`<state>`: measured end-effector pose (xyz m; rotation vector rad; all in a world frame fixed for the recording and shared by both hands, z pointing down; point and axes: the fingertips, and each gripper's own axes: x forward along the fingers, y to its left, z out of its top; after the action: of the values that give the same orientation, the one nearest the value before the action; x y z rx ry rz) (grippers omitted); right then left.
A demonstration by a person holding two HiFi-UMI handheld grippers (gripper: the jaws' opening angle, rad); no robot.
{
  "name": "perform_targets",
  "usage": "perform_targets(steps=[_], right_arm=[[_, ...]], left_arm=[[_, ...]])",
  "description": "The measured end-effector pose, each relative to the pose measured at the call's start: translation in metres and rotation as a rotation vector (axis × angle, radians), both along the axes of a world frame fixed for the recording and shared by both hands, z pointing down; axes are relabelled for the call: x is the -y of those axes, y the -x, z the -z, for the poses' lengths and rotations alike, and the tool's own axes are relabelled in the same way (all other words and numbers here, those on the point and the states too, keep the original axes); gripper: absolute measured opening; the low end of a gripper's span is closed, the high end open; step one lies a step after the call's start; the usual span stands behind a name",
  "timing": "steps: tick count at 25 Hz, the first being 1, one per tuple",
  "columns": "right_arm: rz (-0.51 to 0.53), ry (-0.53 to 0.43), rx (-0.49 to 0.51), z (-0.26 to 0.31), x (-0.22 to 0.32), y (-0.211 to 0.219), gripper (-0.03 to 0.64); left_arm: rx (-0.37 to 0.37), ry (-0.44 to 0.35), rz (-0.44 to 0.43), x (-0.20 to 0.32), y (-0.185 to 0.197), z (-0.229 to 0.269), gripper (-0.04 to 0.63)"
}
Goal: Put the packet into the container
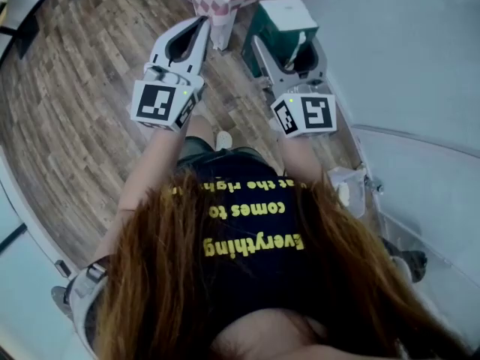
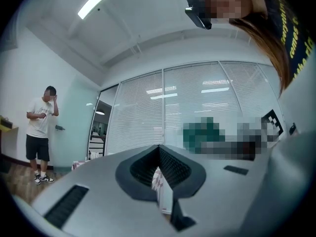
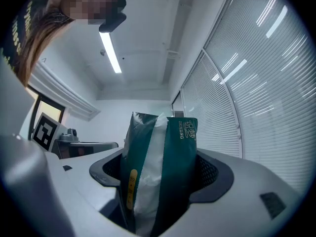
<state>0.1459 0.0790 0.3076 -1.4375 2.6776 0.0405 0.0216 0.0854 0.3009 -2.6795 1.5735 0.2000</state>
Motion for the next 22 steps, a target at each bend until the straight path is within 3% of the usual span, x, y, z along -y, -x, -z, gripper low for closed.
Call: perform_targets(steps=[6,13,22], right_arm=[[-0.040,-0.021,0.003,0.000,0.032,0.005,0.377],[-0.129,-0.044,-0.008,0.010,0.099,0.032,0.377],[-0.172,-0.029,-0.005,0.009,0.171,0.056,0.377]], left_arm=[[0.015,0.035,-0.039,0.039,-0.001,-0.009,0.001],[0.024,-0.012,-0.141,0.115,0.028,-0.002,0.000],[0.039,0.006,-0.172,0.188,0.055,-0.007,0.000]])
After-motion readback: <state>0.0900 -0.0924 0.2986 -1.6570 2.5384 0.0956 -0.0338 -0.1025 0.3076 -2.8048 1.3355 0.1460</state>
